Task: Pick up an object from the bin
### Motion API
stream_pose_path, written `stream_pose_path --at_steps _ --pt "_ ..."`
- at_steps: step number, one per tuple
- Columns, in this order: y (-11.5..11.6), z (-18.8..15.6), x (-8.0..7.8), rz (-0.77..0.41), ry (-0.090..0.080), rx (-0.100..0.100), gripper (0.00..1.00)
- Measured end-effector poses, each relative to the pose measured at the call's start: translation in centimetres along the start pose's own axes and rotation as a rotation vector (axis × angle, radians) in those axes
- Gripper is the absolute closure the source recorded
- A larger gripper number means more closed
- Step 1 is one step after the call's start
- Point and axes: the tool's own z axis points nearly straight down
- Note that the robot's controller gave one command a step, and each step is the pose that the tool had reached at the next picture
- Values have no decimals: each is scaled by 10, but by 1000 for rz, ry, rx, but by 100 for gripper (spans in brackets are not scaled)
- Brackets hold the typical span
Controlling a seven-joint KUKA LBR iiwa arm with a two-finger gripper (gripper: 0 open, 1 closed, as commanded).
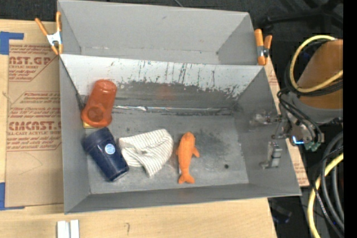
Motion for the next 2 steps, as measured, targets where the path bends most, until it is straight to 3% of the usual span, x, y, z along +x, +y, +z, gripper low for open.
stream_pose_path --at_steps 1,2 --pt "1 -5 -2 -2 -7 2 0" --pt "47 57 -16 -191 -9 2 0"
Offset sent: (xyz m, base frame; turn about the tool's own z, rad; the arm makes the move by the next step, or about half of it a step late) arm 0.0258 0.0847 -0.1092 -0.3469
